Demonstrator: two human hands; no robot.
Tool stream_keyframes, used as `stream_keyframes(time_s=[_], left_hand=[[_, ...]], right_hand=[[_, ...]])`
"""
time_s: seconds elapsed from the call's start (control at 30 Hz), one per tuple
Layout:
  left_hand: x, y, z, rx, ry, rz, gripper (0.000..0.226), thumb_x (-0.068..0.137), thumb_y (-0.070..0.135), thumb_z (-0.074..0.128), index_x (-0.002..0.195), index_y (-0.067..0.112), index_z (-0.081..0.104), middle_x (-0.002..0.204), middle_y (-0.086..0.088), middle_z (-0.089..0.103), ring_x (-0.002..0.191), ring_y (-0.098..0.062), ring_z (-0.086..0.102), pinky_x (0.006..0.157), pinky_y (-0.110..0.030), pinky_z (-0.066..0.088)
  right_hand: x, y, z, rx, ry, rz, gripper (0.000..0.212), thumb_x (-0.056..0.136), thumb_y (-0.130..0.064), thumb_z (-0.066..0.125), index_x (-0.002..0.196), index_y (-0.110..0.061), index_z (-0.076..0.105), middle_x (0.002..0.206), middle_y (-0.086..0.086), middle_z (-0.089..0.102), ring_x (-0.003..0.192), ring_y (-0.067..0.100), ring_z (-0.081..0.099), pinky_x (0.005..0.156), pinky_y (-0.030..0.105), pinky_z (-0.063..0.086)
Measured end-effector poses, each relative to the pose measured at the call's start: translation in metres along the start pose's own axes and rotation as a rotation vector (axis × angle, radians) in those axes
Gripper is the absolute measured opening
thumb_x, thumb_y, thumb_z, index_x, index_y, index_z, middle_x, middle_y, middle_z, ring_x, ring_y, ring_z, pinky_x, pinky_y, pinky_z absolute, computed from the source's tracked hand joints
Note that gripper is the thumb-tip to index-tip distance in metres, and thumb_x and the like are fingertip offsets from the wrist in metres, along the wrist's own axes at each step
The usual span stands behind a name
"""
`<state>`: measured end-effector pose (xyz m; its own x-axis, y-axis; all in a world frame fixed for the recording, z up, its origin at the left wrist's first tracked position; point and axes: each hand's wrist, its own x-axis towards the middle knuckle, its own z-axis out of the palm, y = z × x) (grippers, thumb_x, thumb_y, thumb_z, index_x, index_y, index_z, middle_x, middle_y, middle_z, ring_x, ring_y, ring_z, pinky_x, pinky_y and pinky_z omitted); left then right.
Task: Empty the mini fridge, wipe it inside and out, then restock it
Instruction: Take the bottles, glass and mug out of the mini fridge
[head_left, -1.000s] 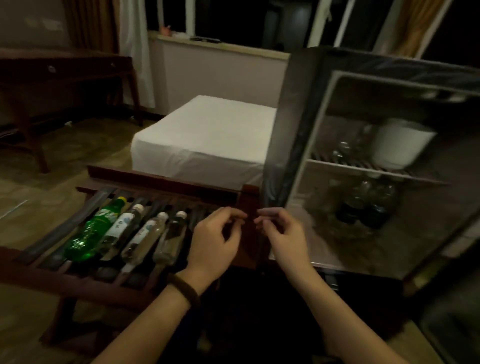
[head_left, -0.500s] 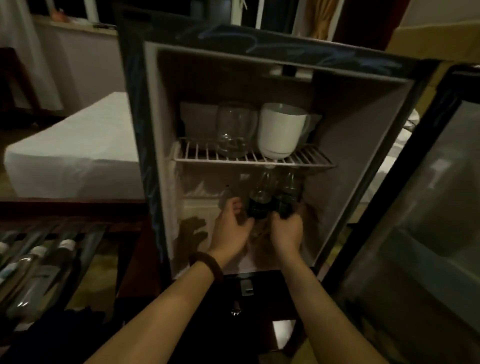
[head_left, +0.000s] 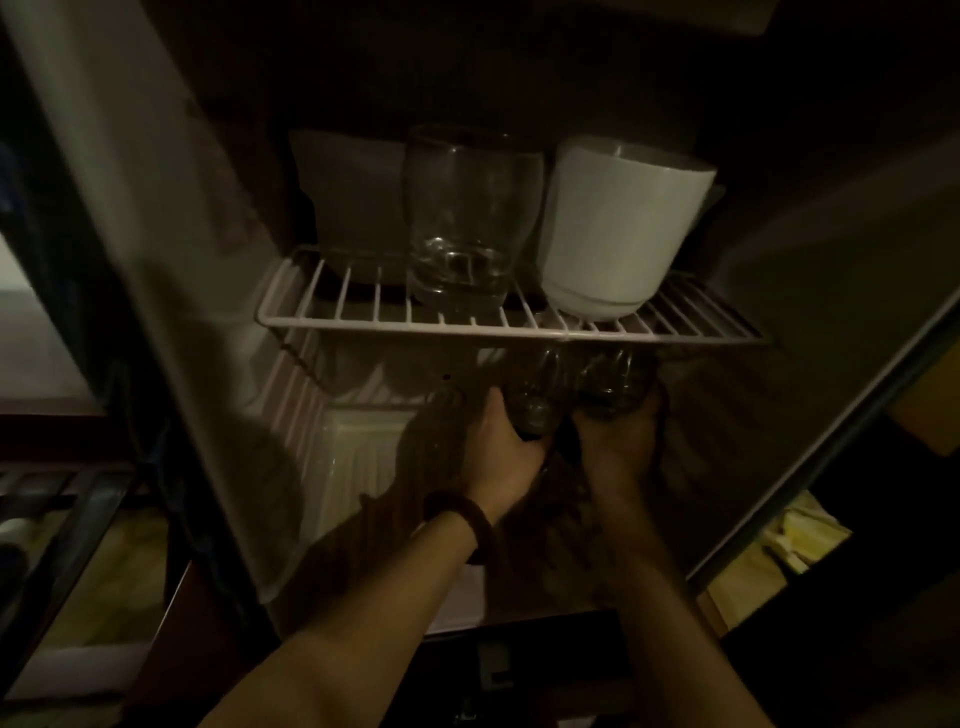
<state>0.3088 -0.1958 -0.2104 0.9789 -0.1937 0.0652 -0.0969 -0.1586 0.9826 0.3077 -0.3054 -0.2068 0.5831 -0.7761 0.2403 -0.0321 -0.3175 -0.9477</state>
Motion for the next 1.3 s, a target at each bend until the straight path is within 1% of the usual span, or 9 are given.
stream_keyframes(time_s=[0.1,0.3,0.43,0.57,0.73,0.9,1.03,1.17,1.3], left_hand=[[-0.01,-0.002,-0.003,-0.017,0.044,0.08,0.062,0.077,0.02,0.074,0.129,0.022,0.042,0.127,0.003,0.055,0.116,-0.01,0.051,0.093,-0.022,0.04],[-0.056,-0.001,-0.025,0.018,0.061,0.207,0.076,0.077,0.019,0.074,0.136,0.032,0.029,0.139,0.006,0.045,0.126,-0.004,0.041,0.105,-0.023,0.035],[-0.098,0.009,-0.045,-0.048,0.14,0.187,0.073,0.072,0.012,0.077,0.133,0.021,0.039,0.132,0.004,0.051,0.121,-0.003,0.046,0.102,-0.019,0.038],[-0.151,0.022,-0.065,-0.113,0.218,0.188,0.069,0.066,0.011,0.081,0.116,0.04,0.044,0.119,0.009,0.058,0.11,0.002,0.053,0.094,-0.016,0.044],[-0.209,0.044,-0.11,-0.121,0.259,0.237,0.064,0.063,0.018,0.083,0.117,0.034,0.052,0.113,0.013,0.062,0.105,0.006,0.056,0.084,-0.008,0.045],[-0.256,0.05,-0.181,-0.024,0.366,0.333,0.066,0.062,0.021,0.085,0.118,0.033,0.052,0.112,0.015,0.061,0.106,0.005,0.055,0.088,-0.011,0.045],[-0.281,0.041,-0.246,-0.011,0.444,0.3,0.068,0.063,0.024,0.084,0.121,0.032,0.05,0.116,0.012,0.061,0.109,0.002,0.055,0.091,-0.016,0.045],[-0.29,0.016,-0.314,0.004,0.552,0.237,0.065,0.064,0.025,0.084,0.119,0.032,0.051,0.115,0.011,0.062,0.108,-0.001,0.056,0.089,-0.017,0.047],[-0.287,-0.022,-0.374,0.044,0.711,0.11,0.065,0.062,0.023,0.084,0.12,0.021,0.056,0.109,0.012,0.063,0.101,0.001,0.057,0.084,-0.008,0.046]], right_hand=[[-0.005,0.0,-0.004,-0.011,0.036,0.031,0.076,0.067,-0.018,0.079,0.135,-0.016,0.045,0.136,0.008,0.05,0.127,0.026,0.045,0.108,0.04,0.033],[-0.066,-0.012,-0.022,0.113,0.087,-0.011,0.087,0.062,-0.011,0.082,0.137,-0.016,0.037,0.138,0.007,0.047,0.128,0.021,0.043,0.108,0.034,0.032],[-0.115,-0.027,-0.04,0.143,0.007,-0.027,0.084,0.064,-0.003,0.077,0.136,-0.012,0.035,0.127,0.0,0.048,0.116,0.011,0.044,0.101,0.028,0.034],[-0.17,-0.047,-0.066,0.243,-0.03,-0.064,0.082,0.067,-0.001,0.076,0.136,-0.017,0.035,0.12,-0.006,0.05,0.112,0.008,0.049,0.093,0.023,0.038],[-0.228,-0.086,-0.089,0.263,-0.049,-0.12,0.078,0.068,-0.006,0.078,0.133,-0.02,0.039,0.12,-0.007,0.05,0.11,0.005,0.049,0.092,0.022,0.04],[-0.296,-0.119,-0.086,0.281,-0.179,-0.23,0.075,0.068,-0.005,0.078,0.131,-0.02,0.04,0.122,0.0,0.054,0.111,0.01,0.053,0.093,0.022,0.042],[-0.347,-0.141,-0.051,0.343,-0.323,-0.234,0.073,0.066,-0.003,0.078,0.124,-0.027,0.042,0.113,-0.012,0.053,0.102,-0.007,0.053,0.088,0.01,0.039],[-0.39,-0.151,0.003,0.373,-0.506,-0.215,0.07,0.067,-0.001,0.078,0.128,-0.016,0.047,0.105,-0.018,0.056,0.092,-0.019,0.053,0.077,-0.001,0.039],[-0.421,-0.154,0.066,0.287,-0.669,-0.139,0.072,0.066,-0.007,0.081,0.129,-0.019,0.047,0.104,-0.011,0.059,0.094,-0.002,0.058,0.08,0.012,0.044]])
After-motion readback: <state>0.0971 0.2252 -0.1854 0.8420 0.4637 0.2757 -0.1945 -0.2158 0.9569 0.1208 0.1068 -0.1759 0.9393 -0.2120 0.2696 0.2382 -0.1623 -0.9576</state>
